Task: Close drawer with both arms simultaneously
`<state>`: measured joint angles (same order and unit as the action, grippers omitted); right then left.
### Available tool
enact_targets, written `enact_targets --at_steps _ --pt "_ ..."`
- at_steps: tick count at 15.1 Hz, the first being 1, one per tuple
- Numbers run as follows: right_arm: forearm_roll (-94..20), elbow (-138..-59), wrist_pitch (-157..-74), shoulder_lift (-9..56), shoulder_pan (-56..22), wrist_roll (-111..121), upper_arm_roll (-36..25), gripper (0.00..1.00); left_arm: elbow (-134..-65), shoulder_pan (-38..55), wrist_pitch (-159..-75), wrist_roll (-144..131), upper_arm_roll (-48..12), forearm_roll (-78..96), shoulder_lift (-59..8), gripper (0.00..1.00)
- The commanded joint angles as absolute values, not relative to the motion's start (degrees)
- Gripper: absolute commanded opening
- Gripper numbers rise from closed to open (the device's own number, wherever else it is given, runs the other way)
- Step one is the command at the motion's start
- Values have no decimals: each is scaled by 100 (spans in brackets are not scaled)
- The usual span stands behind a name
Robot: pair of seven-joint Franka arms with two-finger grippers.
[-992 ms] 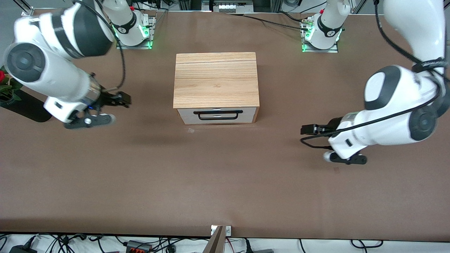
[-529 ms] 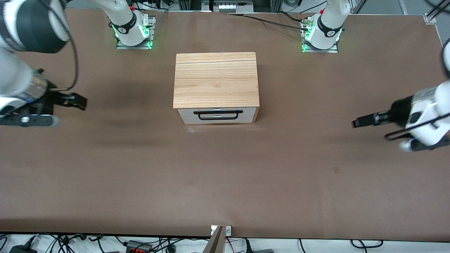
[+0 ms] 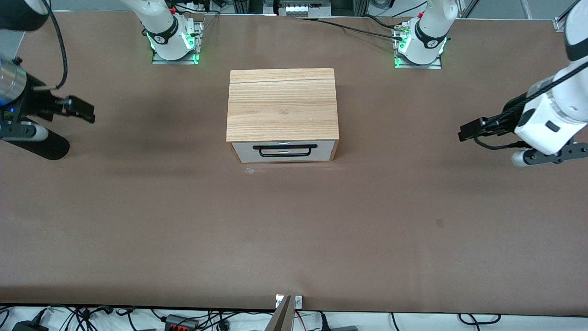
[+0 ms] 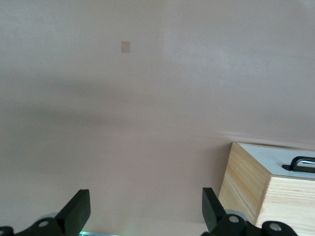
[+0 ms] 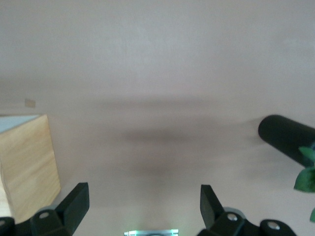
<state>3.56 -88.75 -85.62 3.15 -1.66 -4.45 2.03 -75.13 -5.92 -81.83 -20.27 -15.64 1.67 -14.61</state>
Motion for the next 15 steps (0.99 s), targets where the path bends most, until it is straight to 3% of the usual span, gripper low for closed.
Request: enact_targets --at_steps 1,3,8,15 --pt "343 -10159 -9533 -518 298 -413 404 100 -9135 -686 -8918 -2101 -1608 18 -276 100" --pt "334 -10090 -9642 -422 325 -413 343 100 -9745 -677 -9219 -2153 -1661 26 175 100" --pt "168 -9933 -9466 -396 106 -378 -166 100 -9598 -659 -9273 -2180 -1670 61 62 100" --pt "9 -9949 -9414 -404 79 -404 -202 100 -9475 -642 -9255 -2171 -1679 88 -35 100"
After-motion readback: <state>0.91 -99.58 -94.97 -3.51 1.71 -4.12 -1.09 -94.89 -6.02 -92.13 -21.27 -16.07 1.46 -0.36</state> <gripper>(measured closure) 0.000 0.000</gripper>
